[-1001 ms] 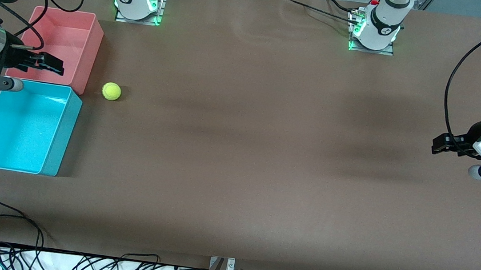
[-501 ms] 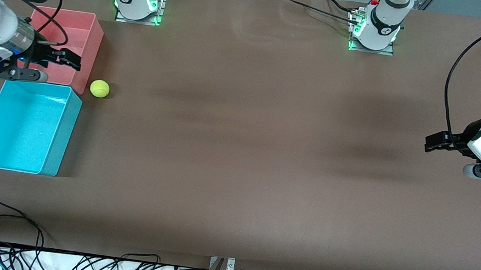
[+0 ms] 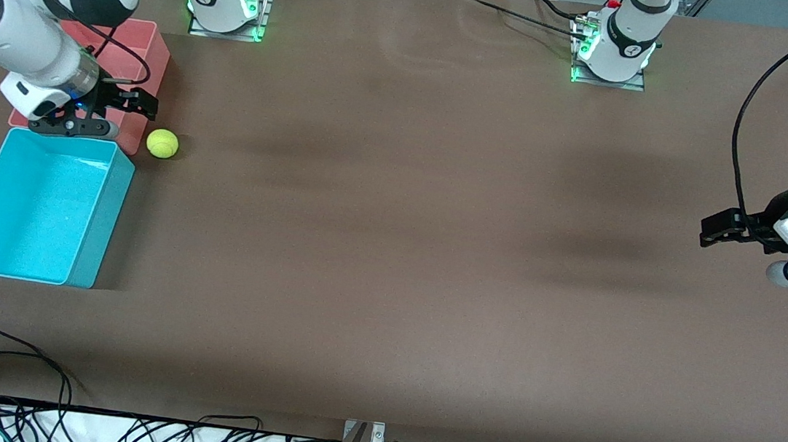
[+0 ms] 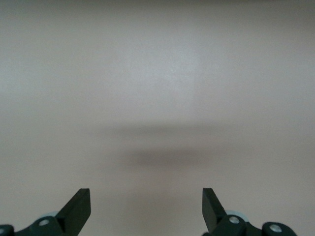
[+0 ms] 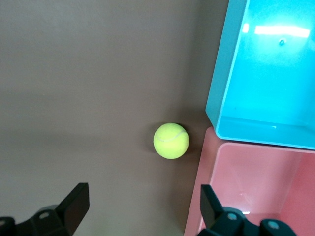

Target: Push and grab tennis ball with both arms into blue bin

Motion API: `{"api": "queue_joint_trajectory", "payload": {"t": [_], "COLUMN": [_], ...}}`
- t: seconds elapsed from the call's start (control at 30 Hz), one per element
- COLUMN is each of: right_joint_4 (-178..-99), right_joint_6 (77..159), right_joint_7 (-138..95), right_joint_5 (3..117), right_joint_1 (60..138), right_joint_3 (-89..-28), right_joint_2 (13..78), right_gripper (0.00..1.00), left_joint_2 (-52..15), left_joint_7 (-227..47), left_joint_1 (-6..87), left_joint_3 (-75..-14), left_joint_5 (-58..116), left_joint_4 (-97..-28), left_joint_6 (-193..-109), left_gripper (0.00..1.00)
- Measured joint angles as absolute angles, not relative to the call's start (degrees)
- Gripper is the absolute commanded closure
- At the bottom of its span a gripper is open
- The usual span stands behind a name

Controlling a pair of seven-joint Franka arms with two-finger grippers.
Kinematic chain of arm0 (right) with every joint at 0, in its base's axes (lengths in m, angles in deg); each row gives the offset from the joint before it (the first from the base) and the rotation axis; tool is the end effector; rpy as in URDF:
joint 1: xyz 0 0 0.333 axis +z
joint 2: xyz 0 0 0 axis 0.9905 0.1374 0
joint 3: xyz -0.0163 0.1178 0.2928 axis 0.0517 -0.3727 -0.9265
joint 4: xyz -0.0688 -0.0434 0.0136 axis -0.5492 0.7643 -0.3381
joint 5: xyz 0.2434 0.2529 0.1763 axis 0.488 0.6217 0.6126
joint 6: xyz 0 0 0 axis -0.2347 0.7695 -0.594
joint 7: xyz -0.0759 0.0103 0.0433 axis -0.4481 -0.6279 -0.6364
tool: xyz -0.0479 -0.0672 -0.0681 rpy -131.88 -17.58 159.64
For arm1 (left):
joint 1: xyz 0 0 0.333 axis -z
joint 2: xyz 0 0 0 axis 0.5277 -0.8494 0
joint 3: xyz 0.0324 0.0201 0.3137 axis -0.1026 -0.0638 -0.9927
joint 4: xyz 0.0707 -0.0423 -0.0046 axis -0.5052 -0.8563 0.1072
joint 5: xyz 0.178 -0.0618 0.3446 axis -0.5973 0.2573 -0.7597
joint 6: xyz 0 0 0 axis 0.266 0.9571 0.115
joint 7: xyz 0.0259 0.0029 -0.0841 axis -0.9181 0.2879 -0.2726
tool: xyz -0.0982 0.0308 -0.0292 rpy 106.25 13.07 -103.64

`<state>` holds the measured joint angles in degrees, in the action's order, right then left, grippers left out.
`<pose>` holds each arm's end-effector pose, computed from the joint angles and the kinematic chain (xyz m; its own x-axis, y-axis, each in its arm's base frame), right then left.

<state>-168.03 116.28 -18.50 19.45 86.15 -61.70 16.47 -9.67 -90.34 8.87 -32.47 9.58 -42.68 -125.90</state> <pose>0.4868 0.0107 0.3949 0.9815 0.0921 -0.1679 0.1015 -0.9937 0.0482 0.6337 -0.0158 0.5594 0.9994 0.0061 -0.0330 0.0049 -0.9993 -0.0362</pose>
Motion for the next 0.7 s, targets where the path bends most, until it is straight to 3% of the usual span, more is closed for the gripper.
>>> {"api": "queue_joint_trajectory", "payload": {"t": [0.47,0.7], "right_joint_4": [-173.55,-173.9], "right_joint_6": [126.0,129.5], "right_joint_7": [-18.51,-18.04], "right_joint_5": [14.47,8.05], "right_joint_1": [85.94,85.91], "right_joint_3": [-61.24,-60.85], "right_joint_2": [23.02,28.48], "right_gripper": [0.0,0.0], "left_joint_2": [-9.35,-5.96], "left_joint_7": [-90.27,-89.18], "left_joint_1": [7.96,14.9], "left_joint_3": [-33.62,-44.89], "left_joint_5": [10.79,17.36], "left_joint_4": [-41.09,-41.63], "left_joint_6": [-125.95,-125.74], "left_gripper": [0.0,0.0]}}
